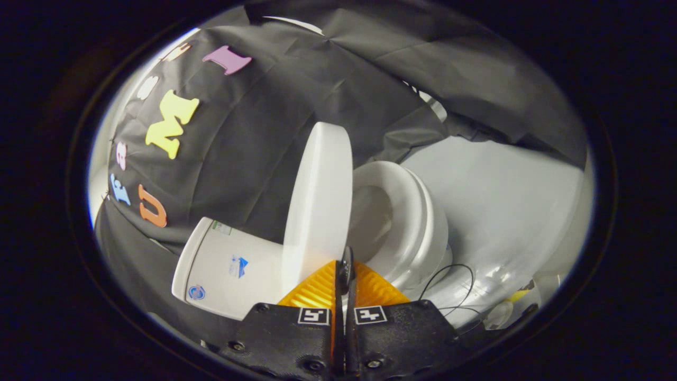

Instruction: Open the toilet lid.

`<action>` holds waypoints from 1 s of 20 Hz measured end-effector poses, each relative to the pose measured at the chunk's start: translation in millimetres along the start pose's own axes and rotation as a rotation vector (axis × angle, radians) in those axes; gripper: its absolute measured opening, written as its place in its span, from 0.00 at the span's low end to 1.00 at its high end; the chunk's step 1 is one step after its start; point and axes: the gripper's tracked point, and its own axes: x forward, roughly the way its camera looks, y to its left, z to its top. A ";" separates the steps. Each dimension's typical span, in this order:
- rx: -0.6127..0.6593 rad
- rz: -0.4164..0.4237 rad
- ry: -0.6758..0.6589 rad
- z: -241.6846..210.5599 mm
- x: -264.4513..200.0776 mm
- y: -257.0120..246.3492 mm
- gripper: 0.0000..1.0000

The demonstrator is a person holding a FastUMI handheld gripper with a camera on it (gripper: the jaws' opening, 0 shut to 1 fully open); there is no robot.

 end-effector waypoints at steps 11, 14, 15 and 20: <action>-0.082 -0.054 -0.022 5.0 -9.2 27.9 0.04; -0.107 -0.051 -0.026 4.5 -10.2 34.6 0.04; -0.120 -0.050 -0.028 4.1 -8.4 37.9 0.04; -0.181 -0.029 -0.049 5.4 -16.2 61.1 0.04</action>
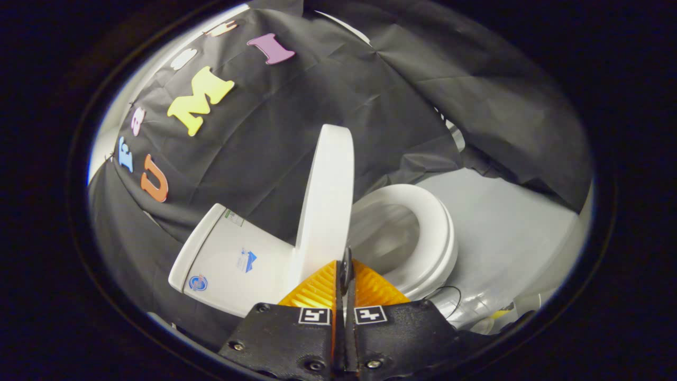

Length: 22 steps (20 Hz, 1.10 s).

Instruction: Open the toilet lid.

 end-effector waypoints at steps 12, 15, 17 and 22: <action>-0.102 -0.025 -0.042 6.1 -6.7 28.7 0.04; -0.130 -0.013 -0.049 4.8 -4.1 28.7 0.04; -0.157 -0.013 -0.057 4.7 -2.7 31.9 0.04; -0.212 -0.002 -0.076 4.3 -0.1 37.3 0.04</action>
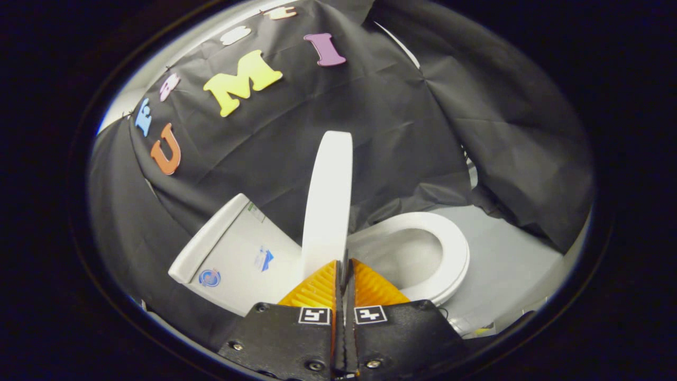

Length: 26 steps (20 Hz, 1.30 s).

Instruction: Open the toilet lid.

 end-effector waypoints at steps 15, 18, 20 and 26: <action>-0.186 0.013 -0.022 -4.1 0.5 -3.8 0.07; -0.218 0.009 -0.025 -2.8 2.7 -4.4 0.08; -0.236 0.004 -0.028 -3.1 3.2 -4.6 0.08; -0.302 -0.003 -0.031 -2.2 3.9 -5.6 0.08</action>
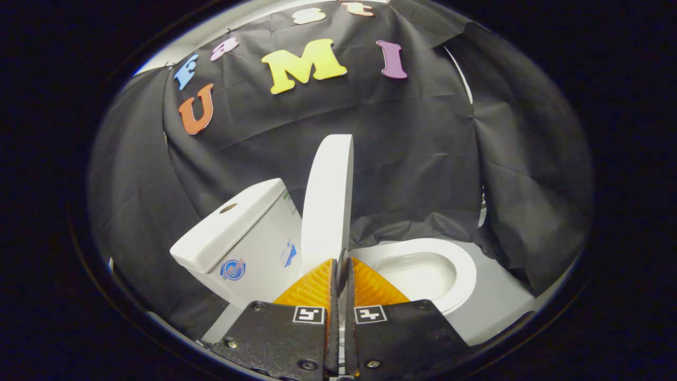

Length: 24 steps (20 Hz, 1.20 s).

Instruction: Open the toilet lid.

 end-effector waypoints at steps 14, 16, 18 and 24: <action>-0.164 -0.028 -0.001 2.7 1.8 -4.3 0.08; -0.190 -0.034 -0.002 3.0 2.2 -4.8 0.08; -0.215 -0.038 0.002 2.8 1.9 -4.9 0.08; -0.316 -0.042 0.011 1.4 3.3 -7.9 0.08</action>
